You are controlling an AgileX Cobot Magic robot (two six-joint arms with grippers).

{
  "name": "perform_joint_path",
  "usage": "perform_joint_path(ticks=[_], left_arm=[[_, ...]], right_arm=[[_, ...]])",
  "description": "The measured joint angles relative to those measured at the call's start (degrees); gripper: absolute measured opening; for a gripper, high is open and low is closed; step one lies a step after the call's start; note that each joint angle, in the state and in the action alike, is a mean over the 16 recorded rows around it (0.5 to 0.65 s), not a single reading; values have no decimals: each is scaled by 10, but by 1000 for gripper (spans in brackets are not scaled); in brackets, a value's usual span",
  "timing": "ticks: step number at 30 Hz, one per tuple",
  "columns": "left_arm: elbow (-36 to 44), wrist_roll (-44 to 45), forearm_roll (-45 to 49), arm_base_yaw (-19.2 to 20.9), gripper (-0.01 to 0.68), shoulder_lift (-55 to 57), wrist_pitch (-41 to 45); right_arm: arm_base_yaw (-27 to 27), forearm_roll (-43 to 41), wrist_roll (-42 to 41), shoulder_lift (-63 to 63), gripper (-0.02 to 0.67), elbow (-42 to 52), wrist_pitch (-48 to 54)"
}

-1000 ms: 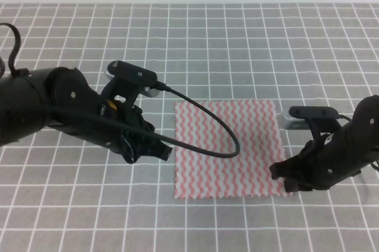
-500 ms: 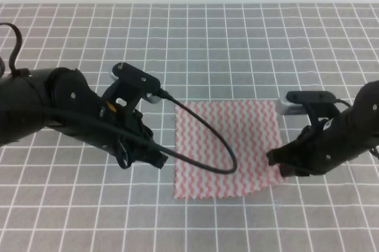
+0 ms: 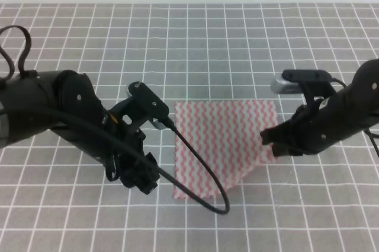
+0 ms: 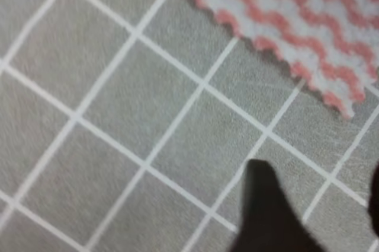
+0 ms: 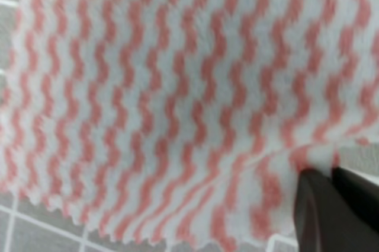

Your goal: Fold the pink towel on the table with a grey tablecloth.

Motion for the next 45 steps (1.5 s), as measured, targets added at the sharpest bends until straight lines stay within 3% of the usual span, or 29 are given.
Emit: perform_joint_path(ticks=[4,10,23,45], left_arm=[[-5,36,-2,-6,370,1,6],[-12,81,-1,-35,425,4,-2],[-14,86,27,-124,425,34,-54],[-14,63,54,-136,420,69,-114]], right_arm=[[0,1,0,1,-16,-11,2],[0,2,0,-1,-16,-21,0],[0,1,0,-2,-16,-32,-5],[0,-6,0,-2,-16,-62,-2]])
